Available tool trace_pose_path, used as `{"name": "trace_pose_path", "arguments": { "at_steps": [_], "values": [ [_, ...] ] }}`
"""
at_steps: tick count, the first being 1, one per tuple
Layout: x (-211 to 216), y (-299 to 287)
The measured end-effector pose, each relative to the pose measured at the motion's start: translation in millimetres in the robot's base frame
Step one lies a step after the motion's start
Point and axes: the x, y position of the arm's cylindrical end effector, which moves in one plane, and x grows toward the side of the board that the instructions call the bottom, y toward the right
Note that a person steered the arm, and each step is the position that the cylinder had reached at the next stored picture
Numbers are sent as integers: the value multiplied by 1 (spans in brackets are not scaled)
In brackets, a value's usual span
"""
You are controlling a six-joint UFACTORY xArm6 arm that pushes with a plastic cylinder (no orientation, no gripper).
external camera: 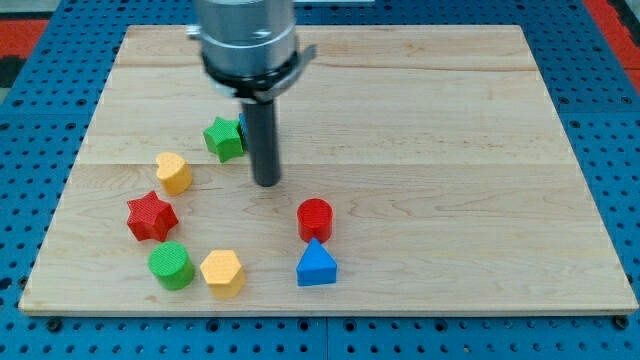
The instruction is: Move the yellow heart towards the top left corner
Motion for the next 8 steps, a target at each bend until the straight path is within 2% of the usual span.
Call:
{"name": "trace_pose_path", "arguments": {
  "at_steps": [1,2,3,4,7,8],
  "values": [
    [-12,-57],
    [13,-52],
    [18,-91],
    [2,-127],
    [-134,-118],
    [-158,-118]
  ]
}}
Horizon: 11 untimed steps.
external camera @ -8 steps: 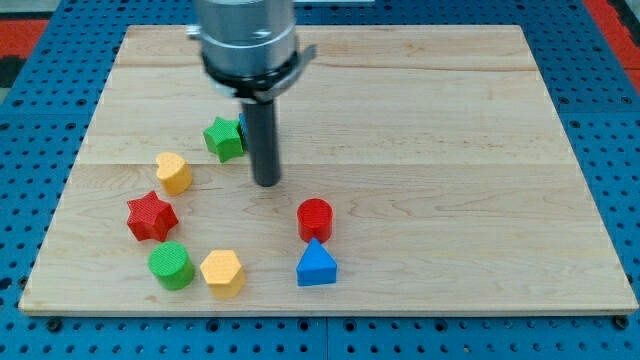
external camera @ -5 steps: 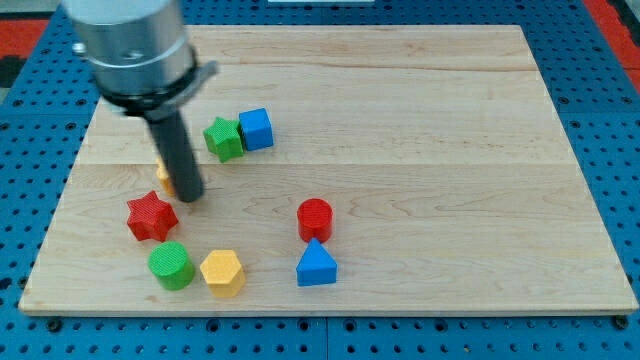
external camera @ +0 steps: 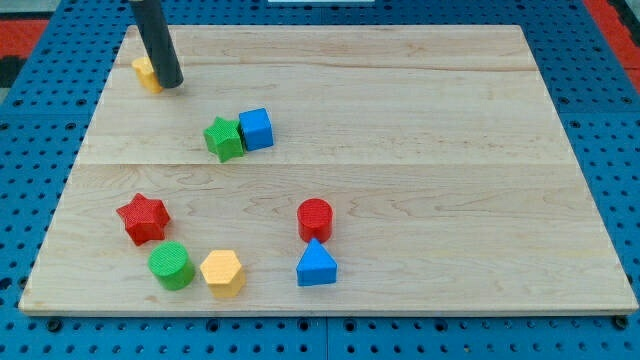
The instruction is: Move the yellow heart towards the top left corner
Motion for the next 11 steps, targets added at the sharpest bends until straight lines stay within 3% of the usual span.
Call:
{"name": "trace_pose_path", "arguments": {
  "at_steps": [1,2,3,6,9,11],
  "values": [
    [26,-14],
    [-5,-55],
    [-35,-40],
    [-14,8],
    [-58,34],
    [-54,65]
  ]
}}
